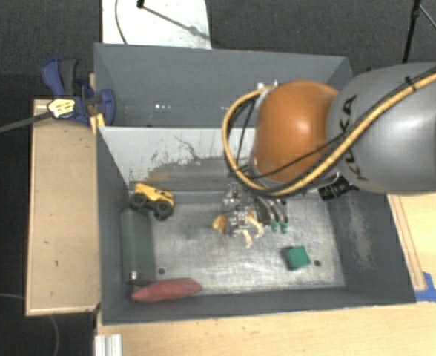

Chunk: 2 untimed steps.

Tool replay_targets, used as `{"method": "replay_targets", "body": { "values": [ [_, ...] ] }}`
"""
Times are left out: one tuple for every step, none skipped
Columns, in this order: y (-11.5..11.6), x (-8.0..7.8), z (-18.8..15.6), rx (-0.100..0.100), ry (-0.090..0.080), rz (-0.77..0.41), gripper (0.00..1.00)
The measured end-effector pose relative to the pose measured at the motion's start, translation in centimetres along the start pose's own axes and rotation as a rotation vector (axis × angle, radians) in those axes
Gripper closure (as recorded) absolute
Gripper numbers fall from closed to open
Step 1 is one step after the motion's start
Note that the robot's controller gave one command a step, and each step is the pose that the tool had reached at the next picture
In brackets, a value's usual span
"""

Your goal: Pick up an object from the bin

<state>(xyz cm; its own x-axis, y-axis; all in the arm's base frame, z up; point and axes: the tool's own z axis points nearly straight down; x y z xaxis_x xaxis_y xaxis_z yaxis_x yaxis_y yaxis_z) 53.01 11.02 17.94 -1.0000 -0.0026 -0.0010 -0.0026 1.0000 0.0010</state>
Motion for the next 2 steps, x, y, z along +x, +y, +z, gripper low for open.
{"method": "replay_targets", "body": {
  "values": [
    [0.0,0.0,0.0,0.0,0.0,0.001,1.0],
    [-0.8,-0.3,-4.0,0.001,0.003,0.024,1.0]
  ]
}}
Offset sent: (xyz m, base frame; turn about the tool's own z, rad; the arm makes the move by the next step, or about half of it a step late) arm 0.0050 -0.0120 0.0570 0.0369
